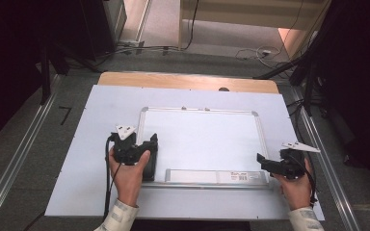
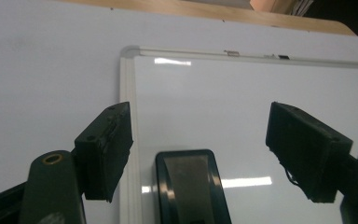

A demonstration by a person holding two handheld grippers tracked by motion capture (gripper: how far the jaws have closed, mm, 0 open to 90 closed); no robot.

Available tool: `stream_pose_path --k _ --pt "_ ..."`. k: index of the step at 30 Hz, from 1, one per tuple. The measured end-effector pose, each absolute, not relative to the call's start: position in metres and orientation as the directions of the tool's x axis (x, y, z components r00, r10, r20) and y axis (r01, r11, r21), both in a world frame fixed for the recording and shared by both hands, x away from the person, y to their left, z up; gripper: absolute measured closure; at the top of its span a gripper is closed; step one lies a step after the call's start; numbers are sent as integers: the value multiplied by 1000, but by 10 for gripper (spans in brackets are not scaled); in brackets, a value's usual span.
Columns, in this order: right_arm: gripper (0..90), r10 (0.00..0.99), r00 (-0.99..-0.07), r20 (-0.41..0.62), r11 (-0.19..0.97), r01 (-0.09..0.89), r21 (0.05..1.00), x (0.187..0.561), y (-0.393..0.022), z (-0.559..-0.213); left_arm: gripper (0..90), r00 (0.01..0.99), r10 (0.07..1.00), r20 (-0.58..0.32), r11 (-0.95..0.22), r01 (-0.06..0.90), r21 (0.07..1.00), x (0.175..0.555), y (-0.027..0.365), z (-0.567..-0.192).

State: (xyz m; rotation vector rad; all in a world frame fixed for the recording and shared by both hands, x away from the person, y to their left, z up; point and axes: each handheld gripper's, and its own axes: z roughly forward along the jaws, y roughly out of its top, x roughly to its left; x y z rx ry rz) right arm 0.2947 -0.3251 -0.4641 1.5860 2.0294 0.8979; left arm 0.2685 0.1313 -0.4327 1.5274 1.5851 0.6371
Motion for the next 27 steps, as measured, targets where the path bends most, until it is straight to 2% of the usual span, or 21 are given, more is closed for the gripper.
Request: stream_pose_path --k 10,18,27 --pt "56 958 -277 78 139 682 718 294 -324 -461 222 36 974 -225 161 593 789 282 160 -423" --pt "56 957 -280 77 140 676 723 292 -324 -460 200 22 986 -162 118 593 797 268 181 -431" --pt "56 956 -283 76 140 668 731 290 -324 -459 193 -1 982 -187 151 599 787 253 202 -436"
